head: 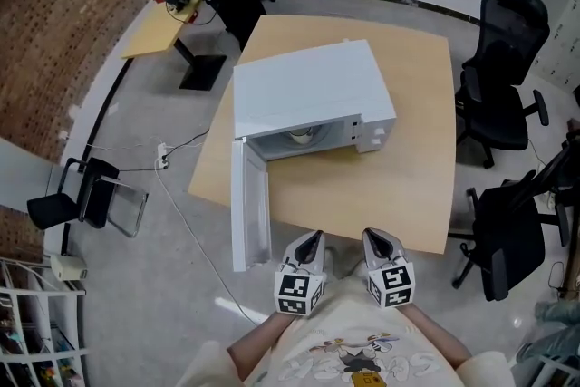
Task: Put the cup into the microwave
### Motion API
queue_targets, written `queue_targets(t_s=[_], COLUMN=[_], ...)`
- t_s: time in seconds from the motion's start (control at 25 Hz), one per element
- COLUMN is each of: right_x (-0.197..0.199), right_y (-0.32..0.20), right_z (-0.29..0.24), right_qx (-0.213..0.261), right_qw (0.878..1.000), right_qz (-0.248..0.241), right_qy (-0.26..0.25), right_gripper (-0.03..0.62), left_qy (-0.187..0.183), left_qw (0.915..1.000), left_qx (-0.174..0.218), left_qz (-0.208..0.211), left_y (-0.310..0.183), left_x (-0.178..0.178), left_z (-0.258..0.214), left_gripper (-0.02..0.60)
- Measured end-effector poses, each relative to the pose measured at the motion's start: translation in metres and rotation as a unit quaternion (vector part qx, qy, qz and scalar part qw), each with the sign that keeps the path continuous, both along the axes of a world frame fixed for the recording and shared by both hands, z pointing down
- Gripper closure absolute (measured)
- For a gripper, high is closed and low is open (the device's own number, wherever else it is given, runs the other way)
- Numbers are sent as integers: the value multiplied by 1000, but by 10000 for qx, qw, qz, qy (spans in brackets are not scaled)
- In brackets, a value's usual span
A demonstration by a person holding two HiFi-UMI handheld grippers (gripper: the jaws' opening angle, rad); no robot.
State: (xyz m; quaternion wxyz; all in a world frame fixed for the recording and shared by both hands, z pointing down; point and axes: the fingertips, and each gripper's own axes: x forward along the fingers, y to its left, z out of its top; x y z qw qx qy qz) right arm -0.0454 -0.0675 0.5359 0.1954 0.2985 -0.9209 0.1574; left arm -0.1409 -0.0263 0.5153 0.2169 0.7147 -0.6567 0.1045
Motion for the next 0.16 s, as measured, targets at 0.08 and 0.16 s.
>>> queue_targets(t_s=[0.08, 0.16], right_x=[-1, 0], right_y=[4, 7], right_z=[0, 1], right_qx=[-11, -28], right_qw=[10000, 10000], right_qz=[2, 16], right_qy=[7, 15], right_gripper=[588, 588], left_qy=[18, 56], left_qw=[10000, 10000], left_qx=[-23, -55], left_qz=[24, 27], left_y=[3, 6], left_x=[1, 0], left_z=[1, 2], left_gripper=[575, 575])
